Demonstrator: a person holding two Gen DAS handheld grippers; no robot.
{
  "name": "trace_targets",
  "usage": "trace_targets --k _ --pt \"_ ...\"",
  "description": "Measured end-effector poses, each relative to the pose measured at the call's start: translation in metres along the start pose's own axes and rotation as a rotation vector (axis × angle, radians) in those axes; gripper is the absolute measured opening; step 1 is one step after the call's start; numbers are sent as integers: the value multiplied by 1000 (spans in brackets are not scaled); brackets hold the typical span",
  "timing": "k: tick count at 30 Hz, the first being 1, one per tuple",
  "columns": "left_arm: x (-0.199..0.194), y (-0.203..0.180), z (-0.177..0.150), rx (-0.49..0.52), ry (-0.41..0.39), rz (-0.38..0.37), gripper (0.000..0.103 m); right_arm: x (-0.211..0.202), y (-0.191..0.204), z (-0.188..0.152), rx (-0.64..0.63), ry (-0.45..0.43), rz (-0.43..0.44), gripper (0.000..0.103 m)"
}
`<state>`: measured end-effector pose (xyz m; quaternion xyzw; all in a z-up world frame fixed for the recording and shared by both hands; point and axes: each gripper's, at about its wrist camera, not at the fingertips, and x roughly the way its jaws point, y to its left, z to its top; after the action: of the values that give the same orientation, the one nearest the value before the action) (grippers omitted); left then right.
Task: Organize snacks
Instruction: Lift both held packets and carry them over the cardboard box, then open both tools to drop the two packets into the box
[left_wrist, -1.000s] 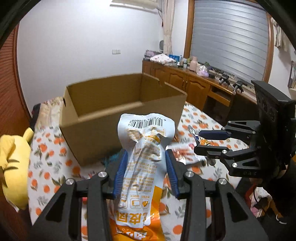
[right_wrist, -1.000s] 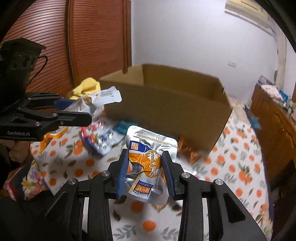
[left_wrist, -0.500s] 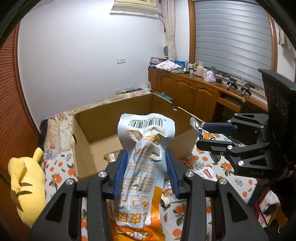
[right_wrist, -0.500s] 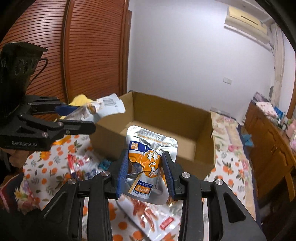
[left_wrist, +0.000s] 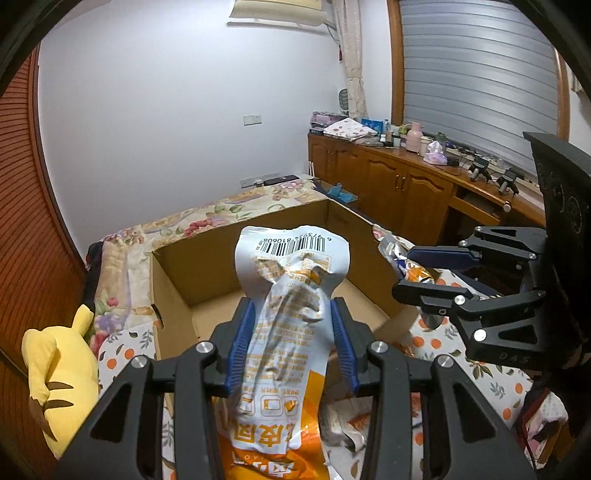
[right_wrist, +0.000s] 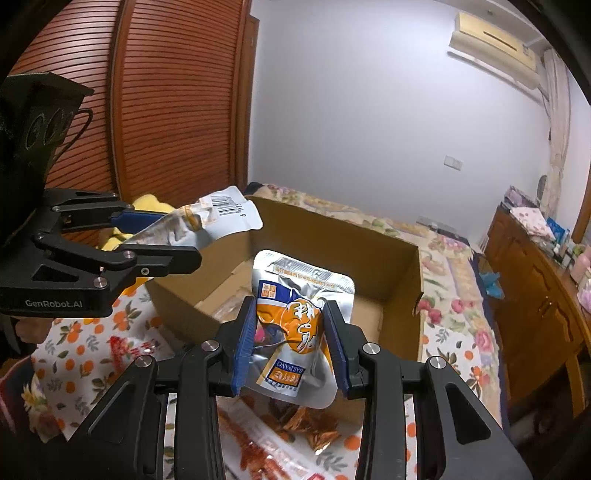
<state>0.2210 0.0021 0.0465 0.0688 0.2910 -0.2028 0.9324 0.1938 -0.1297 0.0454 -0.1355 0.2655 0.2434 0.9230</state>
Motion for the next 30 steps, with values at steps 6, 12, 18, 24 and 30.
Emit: trace_targets --k 6,12,18,24,30 --pt "14 12 6 -29 5 10 40 16 -11 9 15 13 21 36" --pt "26 22 16 -43 8 27 38 33 -15 16 -3 13 49 36" --pt "46 29 23 -42 34 36 37 59 -27 16 14 29 77 36" --pt "56 31 33 -43 37 53 36 79 -39 11 39 53 92 37" --pt "64 33 30 -51 53 53 32 95 -47 2 85 90 117 37"
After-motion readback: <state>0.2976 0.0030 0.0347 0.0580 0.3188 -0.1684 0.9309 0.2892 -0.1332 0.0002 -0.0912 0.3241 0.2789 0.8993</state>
